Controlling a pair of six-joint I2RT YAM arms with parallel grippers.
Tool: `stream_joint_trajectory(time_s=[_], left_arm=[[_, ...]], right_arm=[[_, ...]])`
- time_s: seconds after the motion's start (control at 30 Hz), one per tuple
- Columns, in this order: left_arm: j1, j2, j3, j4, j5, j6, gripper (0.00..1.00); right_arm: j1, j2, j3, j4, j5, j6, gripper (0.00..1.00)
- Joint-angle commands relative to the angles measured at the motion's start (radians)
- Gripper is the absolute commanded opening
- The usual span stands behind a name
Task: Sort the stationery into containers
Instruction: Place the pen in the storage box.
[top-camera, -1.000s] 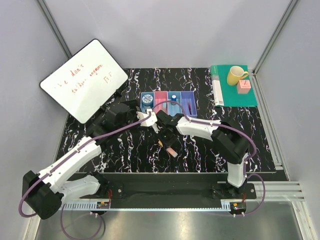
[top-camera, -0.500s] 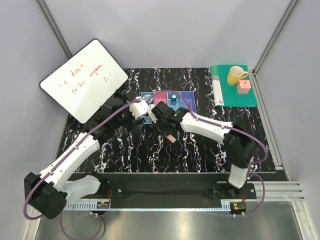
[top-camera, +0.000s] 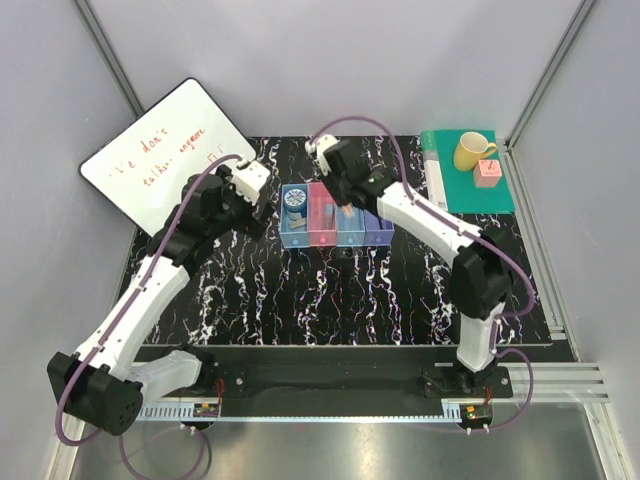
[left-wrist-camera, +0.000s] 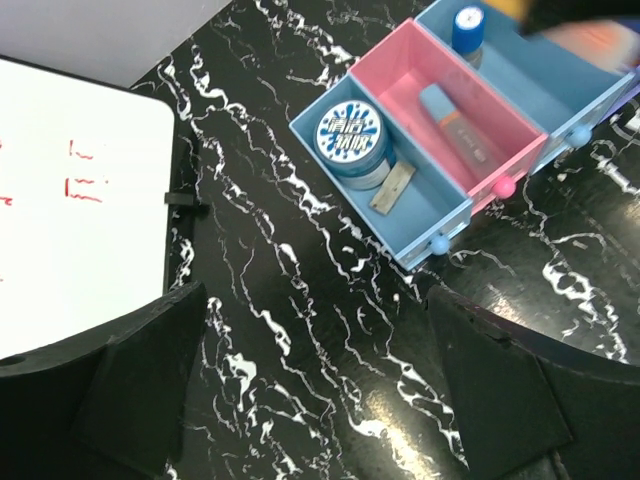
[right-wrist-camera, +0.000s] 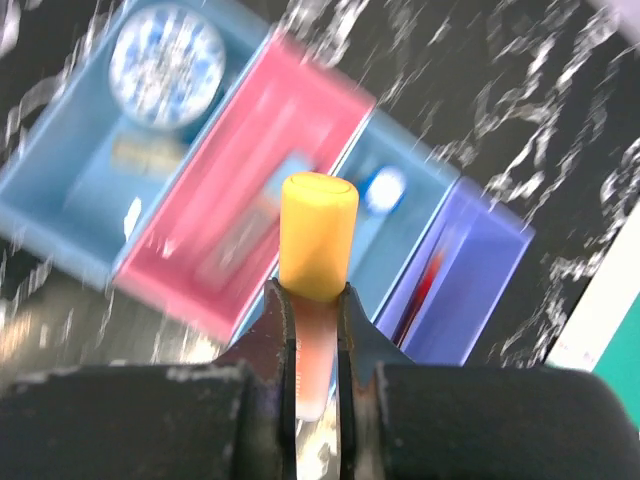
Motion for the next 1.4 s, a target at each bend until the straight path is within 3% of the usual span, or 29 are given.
stream_joint_trajectory(time_s=[0.0, 0.3, 0.67, 1.0, 1.1, 1.13, 1.17, 1.23, 1.27, 1.37], left_arm=[[0.005, 0.024, 0.068, 0.037, 0.043, -0.042, 0.99], [0.007, -0.008, 0.044, 0.048, 0.062, 0.006, 0.99], [0.008, -0.016, 0.034, 0.065, 0.075, 0.015, 0.99], [0.010, -0.001, 0.038, 0.086, 0.083, 0.009, 0.99], [0.010, -0.002, 0.038, 0.085, 0.083, 0.009, 0.99], [0.010, -0.004, 0.038, 0.083, 0.080, 0.010, 0.99], [0.010, -0.007, 0.039, 0.083, 0.079, 0.010, 0.99], [0.010, -0.007, 0.039, 0.077, 0.077, 0.013, 0.99], [0.010, -0.010, 0.042, 0.076, 0.077, 0.006, 0.99], [0.010, -0.019, 0.053, 0.059, 0.077, -0.008, 0.99]], right_arm=[[-0.031, 0.105, 0.209, 0.049, -0.003, 0.033, 0.00], [-0.045, 0.287, 0.415, 0.023, -0.099, 0.173, 0.00], [-0.057, 0.318, 0.279, -0.008, -0.182, 0.331, 0.00], [-0.071, 0.369, 0.234, -0.008, -0.204, 0.346, 0.00], [-0.071, 0.373, 0.237, -0.008, -0.201, 0.342, 0.21], [-0.071, 0.372, 0.237, -0.005, -0.198, 0.340, 0.32], [-0.072, 0.369, 0.237, -0.001, -0.201, 0.334, 0.53], [-0.071, 0.358, 0.239, 0.003, -0.208, 0.313, 0.67], [-0.072, 0.352, 0.237, 0.012, -0.208, 0.307, 0.82], [-0.072, 0.323, 0.251, 0.022, -0.210, 0.277, 1.00]])
